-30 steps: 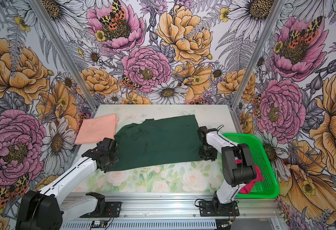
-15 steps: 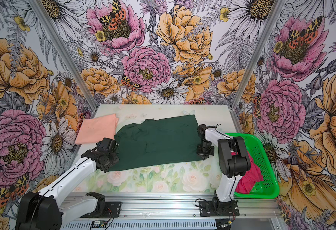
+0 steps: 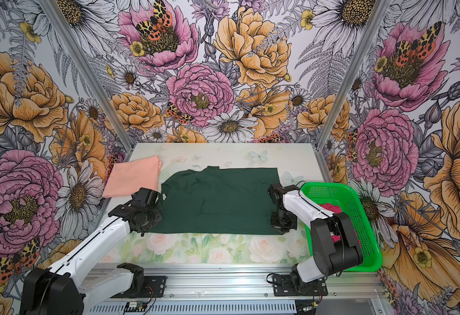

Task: Fold and stack t-shirts
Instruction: Adjust the T-shirt at the center of the board.

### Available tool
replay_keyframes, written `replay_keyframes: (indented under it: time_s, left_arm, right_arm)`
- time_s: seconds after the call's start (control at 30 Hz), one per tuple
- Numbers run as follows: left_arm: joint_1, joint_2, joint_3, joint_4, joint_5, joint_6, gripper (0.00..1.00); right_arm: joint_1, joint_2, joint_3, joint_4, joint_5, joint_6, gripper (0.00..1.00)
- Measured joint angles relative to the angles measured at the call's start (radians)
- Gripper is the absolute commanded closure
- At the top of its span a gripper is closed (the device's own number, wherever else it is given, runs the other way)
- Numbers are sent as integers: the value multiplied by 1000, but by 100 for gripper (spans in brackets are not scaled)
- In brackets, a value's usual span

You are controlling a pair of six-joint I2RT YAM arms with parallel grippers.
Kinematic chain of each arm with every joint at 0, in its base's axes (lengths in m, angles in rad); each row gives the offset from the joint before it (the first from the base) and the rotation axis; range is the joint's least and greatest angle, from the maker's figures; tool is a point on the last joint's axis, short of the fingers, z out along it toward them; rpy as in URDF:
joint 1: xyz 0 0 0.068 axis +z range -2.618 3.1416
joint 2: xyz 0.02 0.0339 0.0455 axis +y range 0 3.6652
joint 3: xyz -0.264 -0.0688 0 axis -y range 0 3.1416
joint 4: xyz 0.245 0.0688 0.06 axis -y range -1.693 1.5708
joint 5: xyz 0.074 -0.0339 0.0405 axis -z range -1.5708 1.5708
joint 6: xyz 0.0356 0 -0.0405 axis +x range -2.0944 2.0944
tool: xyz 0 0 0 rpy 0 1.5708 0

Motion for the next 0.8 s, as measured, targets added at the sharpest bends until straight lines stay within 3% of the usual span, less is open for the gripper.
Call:
replay_keyframes:
  time_s: [0.03,0.07,0.23,0.47,0.53,0.8]
  left_arm:
    - [0,-5,6,-6,0,3,89]
    - [1,-11,12,-11,0,8,81]
    - [3,-21,39,-31,0,16,59]
    - [45,73,222,56,10,37,44]
    - [45,194,332,88,9,88,32]
    - [48,768,780,189,70,473,31]
  right_arm:
    - [2,-13,-2,-18,8,10,40]
    - [2,-21,-3,-33,16,17,31]
    - [2,-54,2,-67,67,29,20]
    - [-39,-66,212,8,83,-23,25]
    - [-54,-13,303,39,75,-51,25]
    - [-93,262,499,128,-2,-158,39]
